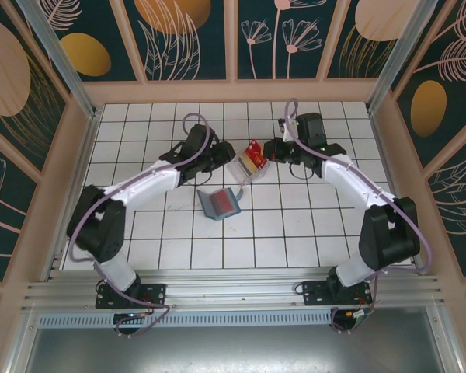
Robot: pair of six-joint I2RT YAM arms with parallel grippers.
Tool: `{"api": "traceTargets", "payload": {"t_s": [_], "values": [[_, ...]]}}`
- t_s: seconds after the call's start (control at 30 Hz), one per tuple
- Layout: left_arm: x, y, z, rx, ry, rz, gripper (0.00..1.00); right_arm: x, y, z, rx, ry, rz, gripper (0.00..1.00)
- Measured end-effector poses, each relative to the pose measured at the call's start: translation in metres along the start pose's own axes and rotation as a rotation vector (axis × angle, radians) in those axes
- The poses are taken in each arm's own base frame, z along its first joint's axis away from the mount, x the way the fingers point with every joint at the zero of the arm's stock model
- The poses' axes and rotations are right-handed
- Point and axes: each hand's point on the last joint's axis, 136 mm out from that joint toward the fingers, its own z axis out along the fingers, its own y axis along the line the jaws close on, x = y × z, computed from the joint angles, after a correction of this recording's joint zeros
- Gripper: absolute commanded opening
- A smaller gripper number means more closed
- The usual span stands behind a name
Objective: Put the credit cards into the card holder
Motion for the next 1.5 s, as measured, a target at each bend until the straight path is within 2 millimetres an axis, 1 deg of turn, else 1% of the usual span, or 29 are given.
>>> {"api": "traceTargets", "payload": {"t_s": [0.07,0.17,0.23,0.3,0.4,0.47,0.53,0.67,0.77,0.83,0.97,1.0,1.1,1.23,1.5], "values": [[0.008,0.009,-0.015,-0.012,0.010,-0.001,0.50,0.016,0.001,0.004,-0.032,0.022,0.032,0.03],[0.026,0.030,-0.021,-0.059,0.054,-0.004,0.47,0.047,0.006,0.016,-0.080,0.075,0.081,0.03],[0.043,0.051,-0.021,-0.112,0.096,-0.006,0.45,0.068,0.012,0.024,-0.100,0.116,0.097,0.03],[0.061,0.074,-0.024,-0.171,0.140,-0.009,0.44,0.087,0.024,0.032,-0.121,0.152,0.096,0.02],[0.083,0.103,-0.037,-0.235,0.186,-0.014,0.41,0.113,0.039,0.042,-0.159,0.185,0.089,0.02],[0.092,0.114,-0.045,-0.256,0.200,-0.022,0.40,0.129,0.042,0.046,-0.167,0.207,0.096,0.02],[0.098,0.123,-0.050,-0.268,0.205,-0.033,0.37,0.138,0.042,0.048,-0.166,0.217,0.108,0.02],[0.110,0.142,-0.057,-0.295,0.204,-0.055,0.35,0.148,0.042,0.057,-0.171,0.221,0.122,0.02],[0.117,0.156,-0.058,-0.319,0.203,-0.064,0.33,0.155,0.044,0.065,-0.177,0.225,0.124,0.02],[0.121,0.163,-0.057,-0.330,0.205,-0.068,0.33,0.161,0.040,0.071,-0.175,0.228,0.131,0.02],[0.129,0.176,-0.052,-0.348,0.211,-0.075,0.32,0.171,0.027,0.081,-0.150,0.238,0.157,0.02],[0.131,0.179,-0.051,-0.354,0.214,-0.078,0.29,0.172,0.024,0.084,-0.145,0.240,0.162,0.02],[0.135,0.185,-0.048,-0.368,0.217,-0.083,0.23,0.174,0.021,0.089,-0.146,0.240,0.164,0.02],[0.134,0.188,-0.047,-0.381,0.208,-0.079,0.18,0.174,0.019,0.094,-0.151,0.236,0.165,0.02],[0.133,0.188,-0.044,-0.372,0.202,-0.078,0.15,0.178,0.014,0.102,-0.149,0.240,0.174,0.02]]}}
